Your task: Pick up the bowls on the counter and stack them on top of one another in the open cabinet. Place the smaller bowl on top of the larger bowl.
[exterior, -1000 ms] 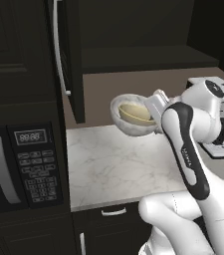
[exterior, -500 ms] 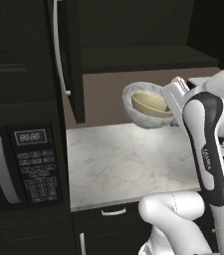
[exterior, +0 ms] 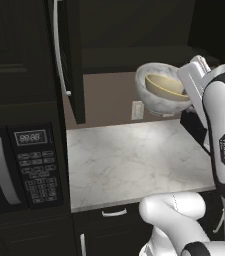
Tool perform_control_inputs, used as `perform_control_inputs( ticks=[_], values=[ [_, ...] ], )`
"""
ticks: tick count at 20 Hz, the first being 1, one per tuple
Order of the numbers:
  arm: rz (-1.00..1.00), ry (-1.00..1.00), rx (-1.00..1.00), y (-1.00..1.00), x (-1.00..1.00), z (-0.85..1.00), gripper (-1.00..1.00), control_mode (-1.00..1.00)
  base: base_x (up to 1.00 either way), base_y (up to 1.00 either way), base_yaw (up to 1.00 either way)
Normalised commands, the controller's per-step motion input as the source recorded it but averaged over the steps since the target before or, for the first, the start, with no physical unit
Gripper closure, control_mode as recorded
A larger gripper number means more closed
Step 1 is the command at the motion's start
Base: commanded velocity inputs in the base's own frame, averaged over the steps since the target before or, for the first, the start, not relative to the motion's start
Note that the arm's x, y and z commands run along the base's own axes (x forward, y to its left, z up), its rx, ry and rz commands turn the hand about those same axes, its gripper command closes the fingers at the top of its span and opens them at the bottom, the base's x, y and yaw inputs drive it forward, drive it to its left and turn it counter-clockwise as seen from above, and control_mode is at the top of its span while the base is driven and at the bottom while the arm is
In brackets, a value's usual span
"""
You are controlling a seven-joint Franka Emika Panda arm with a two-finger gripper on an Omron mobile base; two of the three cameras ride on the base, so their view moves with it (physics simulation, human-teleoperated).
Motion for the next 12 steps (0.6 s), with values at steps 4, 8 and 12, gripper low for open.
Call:
perform_control_inputs(
  ticks=[4, 8, 12],
  values=[
    [-0.08, -0.03, -0.02, -0.21, 0.0, 0.48, 1.0, -1.0, 0.0, 0.0, 0.0],
    [-0.05, -0.01, -0.01, -0.14, 0.09, 0.12, 1.0, -1.0, 0.0, 0.0, 0.0],
    [0.0, -0.03, 0.0, -0.07, 0.03, -0.01, 1.0, -1.0, 0.0, 0.0, 0.0]
  ],
)
